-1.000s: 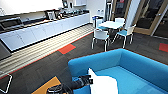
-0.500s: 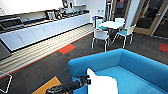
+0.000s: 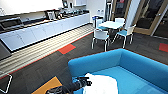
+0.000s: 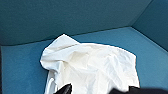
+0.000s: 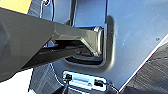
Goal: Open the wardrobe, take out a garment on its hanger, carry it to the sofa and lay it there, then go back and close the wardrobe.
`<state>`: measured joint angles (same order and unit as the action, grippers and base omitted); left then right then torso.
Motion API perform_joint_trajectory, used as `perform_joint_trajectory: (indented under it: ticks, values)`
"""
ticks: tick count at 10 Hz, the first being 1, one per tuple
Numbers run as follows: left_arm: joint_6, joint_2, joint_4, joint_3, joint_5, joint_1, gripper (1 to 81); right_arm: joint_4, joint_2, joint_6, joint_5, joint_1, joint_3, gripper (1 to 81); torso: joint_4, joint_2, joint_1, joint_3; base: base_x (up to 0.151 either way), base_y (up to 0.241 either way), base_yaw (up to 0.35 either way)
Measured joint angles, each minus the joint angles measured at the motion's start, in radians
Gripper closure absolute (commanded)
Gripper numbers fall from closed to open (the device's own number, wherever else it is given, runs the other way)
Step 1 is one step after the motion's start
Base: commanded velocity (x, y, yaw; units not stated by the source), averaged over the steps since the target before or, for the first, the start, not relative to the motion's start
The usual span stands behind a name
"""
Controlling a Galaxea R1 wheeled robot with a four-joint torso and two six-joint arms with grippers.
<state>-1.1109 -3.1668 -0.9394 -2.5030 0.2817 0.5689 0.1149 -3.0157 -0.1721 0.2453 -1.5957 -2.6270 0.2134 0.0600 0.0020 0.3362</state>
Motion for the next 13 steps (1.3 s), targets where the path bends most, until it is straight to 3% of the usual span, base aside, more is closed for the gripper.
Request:
perform_joint_trajectory:
  ticks: [3, 6, 10, 13]
  values:
    - [0.011, 0.003, -0.02, 0.056, 0.007, 0.067, 1.0, -0.001, 0.0, 0.0, 0.0, 0.0, -0.006, 1.0, 0.0, 0.0, 0.0, 0.0, 0.0, 0.0, 0.0]
    - [0.015, 0.042, -0.071, 0.299, 0.016, 0.109, 1.0, -0.001, 0.0, 0.0, 0.0, 0.002, -0.007, 1.0, 0.0, 0.0, 0.0, 0.0, 0.0, 0.0, 0.0]
    - [0.022, 0.341, -0.152, 0.611, 0.061, 0.187, 1.0, -0.003, 0.0, -0.001, 0.0, 0.008, -0.009, 1.0, 0.0, 0.0, 0.0, 0.0, 0.0, 0.0, 0.0]
    - [0.026, 0.516, -0.203, 0.723, 0.043, 0.375, 1.0, -0.003, 0.0, -0.002, 0.0, 0.017, -0.017, 1.0, 0.0, 0.0, 0.0, 0.0, 0.0, 0.0, 0.0]
